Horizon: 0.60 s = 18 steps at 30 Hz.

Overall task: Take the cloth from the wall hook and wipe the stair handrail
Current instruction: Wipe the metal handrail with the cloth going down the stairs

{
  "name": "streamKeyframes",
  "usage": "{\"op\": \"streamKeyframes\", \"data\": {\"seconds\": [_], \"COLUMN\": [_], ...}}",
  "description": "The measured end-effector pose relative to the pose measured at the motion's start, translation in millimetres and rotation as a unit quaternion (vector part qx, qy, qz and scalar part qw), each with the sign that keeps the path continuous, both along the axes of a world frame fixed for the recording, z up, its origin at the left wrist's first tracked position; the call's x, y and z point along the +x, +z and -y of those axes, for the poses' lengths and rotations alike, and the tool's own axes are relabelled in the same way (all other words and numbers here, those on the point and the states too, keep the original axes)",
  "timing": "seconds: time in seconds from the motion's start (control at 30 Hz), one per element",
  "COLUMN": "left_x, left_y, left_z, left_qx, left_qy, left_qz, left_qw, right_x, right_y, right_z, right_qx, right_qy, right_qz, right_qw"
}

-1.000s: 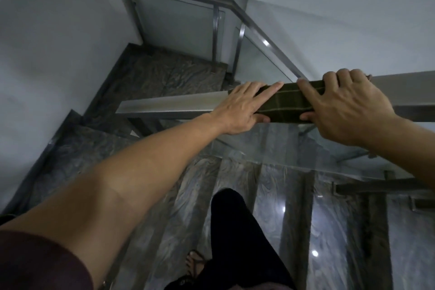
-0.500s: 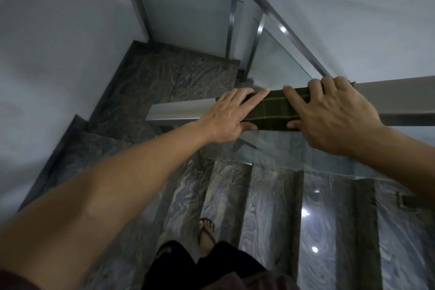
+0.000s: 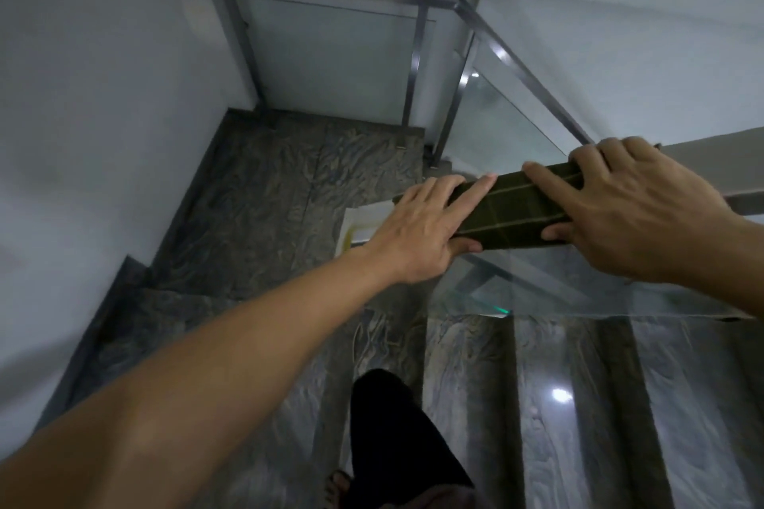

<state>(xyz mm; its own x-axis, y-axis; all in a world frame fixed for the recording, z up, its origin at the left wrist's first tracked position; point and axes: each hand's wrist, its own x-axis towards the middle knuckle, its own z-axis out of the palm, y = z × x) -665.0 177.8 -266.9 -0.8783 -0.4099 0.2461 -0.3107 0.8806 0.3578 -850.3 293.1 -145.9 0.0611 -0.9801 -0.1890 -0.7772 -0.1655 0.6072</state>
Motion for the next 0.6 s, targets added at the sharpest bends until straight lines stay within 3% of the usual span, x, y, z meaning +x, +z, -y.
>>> {"op": "streamKeyframes", "data": {"seconds": [0.23, 0.6], "left_x": [56, 85], "left_y": [-50, -97], "left_z": [39, 72], "left_qx": [-0.005, 0.052], "left_qy": [0.002, -0.089], "left_qz": [-0.002, -0.117], "left_qw": [1.000, 0.988], "right_x": [58, 113], "right_y": [-42, -71], "right_z": [39, 59], "right_qx": [0.005, -0.005], "right_qy": [-0.010, -0.123], "right_qz": [0.008, -0.016], "right_qw": [1.000, 0.992]}}
